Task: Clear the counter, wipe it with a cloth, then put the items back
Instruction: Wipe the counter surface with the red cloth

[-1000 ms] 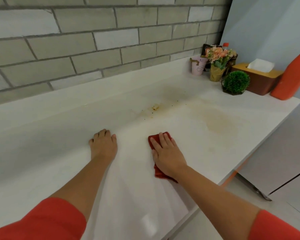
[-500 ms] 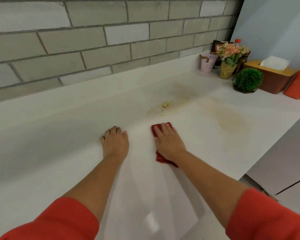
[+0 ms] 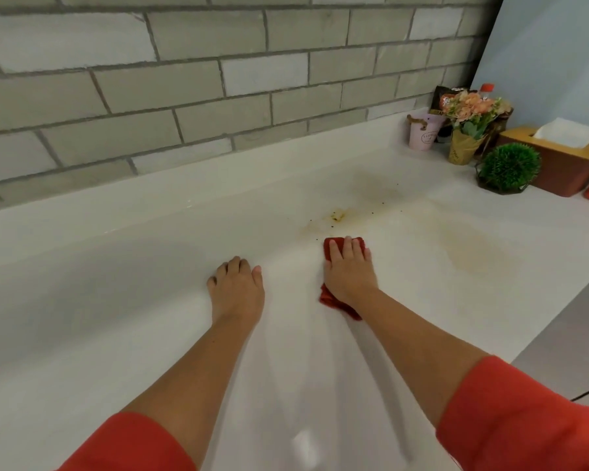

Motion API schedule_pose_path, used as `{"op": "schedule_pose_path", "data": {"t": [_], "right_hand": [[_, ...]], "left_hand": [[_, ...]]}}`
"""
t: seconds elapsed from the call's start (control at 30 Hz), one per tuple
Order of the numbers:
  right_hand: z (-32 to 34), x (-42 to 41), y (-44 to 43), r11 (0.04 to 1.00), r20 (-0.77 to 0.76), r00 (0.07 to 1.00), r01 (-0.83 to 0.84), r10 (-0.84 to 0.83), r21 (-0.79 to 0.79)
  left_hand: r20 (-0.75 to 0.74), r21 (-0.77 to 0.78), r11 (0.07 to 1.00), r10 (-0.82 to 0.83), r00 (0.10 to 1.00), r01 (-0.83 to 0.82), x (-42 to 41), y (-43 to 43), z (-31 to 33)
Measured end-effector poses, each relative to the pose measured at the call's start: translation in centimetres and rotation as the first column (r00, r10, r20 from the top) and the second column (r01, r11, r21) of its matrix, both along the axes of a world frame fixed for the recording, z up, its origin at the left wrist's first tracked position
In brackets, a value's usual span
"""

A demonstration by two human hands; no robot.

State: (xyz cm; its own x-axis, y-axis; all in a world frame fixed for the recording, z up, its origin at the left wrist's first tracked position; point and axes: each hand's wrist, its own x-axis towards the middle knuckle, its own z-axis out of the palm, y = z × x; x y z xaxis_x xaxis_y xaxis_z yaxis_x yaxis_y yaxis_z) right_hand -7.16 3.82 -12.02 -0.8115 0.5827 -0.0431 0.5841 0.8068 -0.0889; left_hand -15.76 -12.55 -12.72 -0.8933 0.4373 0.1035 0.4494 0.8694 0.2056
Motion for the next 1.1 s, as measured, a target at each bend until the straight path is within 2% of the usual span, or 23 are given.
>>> {"op": "schedule_pose_path", "data": {"t": [0.1, 0.2, 0.27, 0.37, 0.47, 0.53, 0.67, 0.77, 0.83, 0.93, 1.03, 1.1], "right_hand": [[-0.1, -0.9, -3.2, 0.982, -0.017, 0.983, -0.184, 0.184, -0.043], [0.1, 3.3, -5.0, 0.916, -0.053, 0.917, -0.398, 0.395, -0.052], [0.4, 6.1, -4.1, 0.889, -0.084, 0.893, -0.449, 0.442, -0.092], [0.5, 6.5, 0.2, 0.931, -0.036, 0.941, -0.339, 0.338, -0.136], [0.5, 2.6, 2.8, 0.979, 0.018, 0.982, -0.188, 0.19, -0.078], [0.2, -0.7, 2.6, 0.986, 0.027, 0.986, -0.161, 0.162, -0.04], [0.2, -3.8, 0.0, 0.956, 0.028, 0.957, -0.286, 0.288, -0.069], [0.3, -0.8, -1.2, 0.871, -0.024, 0.878, -0.477, 0.477, -0.122], [0.3, 2.3, -0.7, 0.83, -0.078, 0.842, -0.54, 0.534, -0.141], [0.2, 3.3, 2.4, 0.899, -0.077, 0.904, -0.427, 0.421, -0.092], [0.2, -0.4, 4.4, 0.973, -0.016, 0.973, -0.229, 0.229, -0.041], [0.2, -3.7, 3.8, 0.982, -0.005, 0.982, -0.187, 0.187, -0.027]], "left_hand": [[-0.004, 0.008, 1.0, 0.005, 1.0, -0.005, -0.1, -0.1, 0.1], [-0.004, 0.008, 1.0, 0.008, 1.0, -0.008, 0.0, -0.2, 0.1], [-0.001, 0.017, 1.0, 0.012, 1.0, -0.012, 0.0, -0.2, 0.2], [0.006, 0.022, 1.0, 0.018, 1.0, -0.019, 0.0, -0.1, 0.0], [0.004, 0.029, 0.999, 0.018, 1.0, -0.018, 0.1, -0.1, 0.0], [0.012, 0.037, 0.999, 0.02, 1.0, -0.021, 0.1, -0.1, 0.0], [0.027, 0.064, 0.998, 0.028, 0.999, -0.03, -0.2, -0.1, 0.0], [0.008, 0.066, 0.996, 0.061, 0.998, -0.061, -1.3, 0.1, 0.9], [0.001, 0.054, 0.993, 0.101, 0.995, -0.101, -2.9, 0.1, 1.8], [0.03, 0.086, 0.982, 0.165, 0.986, -0.167, -5.9, -0.5, 2.3], [0.036, 0.11, 0.962, 0.248, 0.968, -0.25, -8.1, -1.2, 1.8], [0.053, 0.126, 0.947, 0.293, 0.955, -0.297, -8.8, -0.7, 1.4]]}}
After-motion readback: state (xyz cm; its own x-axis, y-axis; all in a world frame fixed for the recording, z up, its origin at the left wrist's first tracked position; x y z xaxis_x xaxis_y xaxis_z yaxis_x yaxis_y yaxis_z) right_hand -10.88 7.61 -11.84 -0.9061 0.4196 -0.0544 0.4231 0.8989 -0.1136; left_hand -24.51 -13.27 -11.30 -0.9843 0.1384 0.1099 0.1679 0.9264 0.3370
